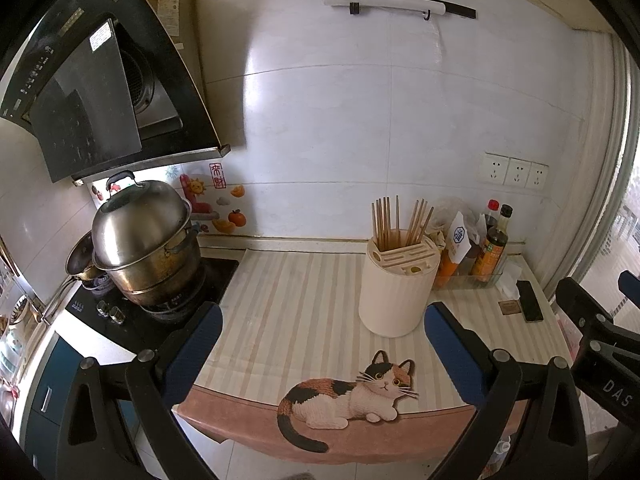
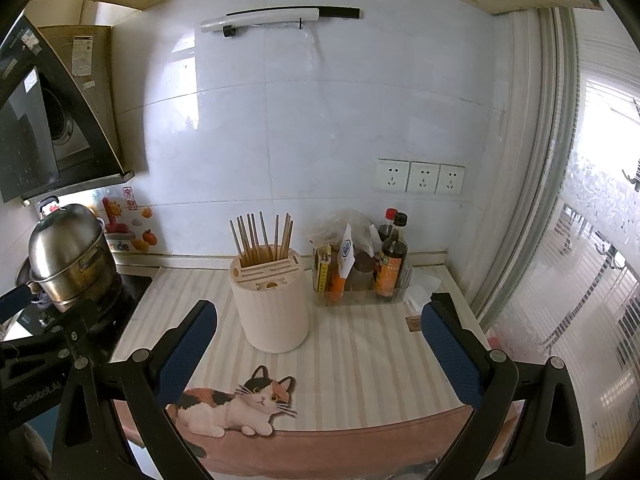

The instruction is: Organize utensils

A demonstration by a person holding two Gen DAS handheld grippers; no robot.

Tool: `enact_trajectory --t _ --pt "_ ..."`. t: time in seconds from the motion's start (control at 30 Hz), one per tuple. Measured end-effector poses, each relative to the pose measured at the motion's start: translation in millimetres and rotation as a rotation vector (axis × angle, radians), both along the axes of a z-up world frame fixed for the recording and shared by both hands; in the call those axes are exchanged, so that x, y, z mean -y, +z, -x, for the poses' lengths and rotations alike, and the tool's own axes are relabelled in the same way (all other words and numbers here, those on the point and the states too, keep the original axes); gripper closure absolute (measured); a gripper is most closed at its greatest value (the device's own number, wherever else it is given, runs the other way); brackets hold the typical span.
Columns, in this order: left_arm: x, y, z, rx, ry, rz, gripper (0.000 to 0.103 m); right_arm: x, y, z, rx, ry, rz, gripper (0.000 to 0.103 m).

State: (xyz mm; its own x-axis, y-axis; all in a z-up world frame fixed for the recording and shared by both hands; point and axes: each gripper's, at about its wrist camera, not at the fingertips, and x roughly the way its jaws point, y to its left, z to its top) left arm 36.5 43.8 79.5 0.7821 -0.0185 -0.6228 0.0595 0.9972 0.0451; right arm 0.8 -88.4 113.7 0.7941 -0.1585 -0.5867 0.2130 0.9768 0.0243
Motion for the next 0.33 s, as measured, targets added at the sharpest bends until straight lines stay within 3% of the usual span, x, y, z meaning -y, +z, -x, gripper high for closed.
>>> enact_trajectory --t 0.33 --pt "-1.3 1.1 -1.1 0.001 0.002 0.006 0.000 0.0 0.1 0.1 0.000 0.000 0.001 0.000"
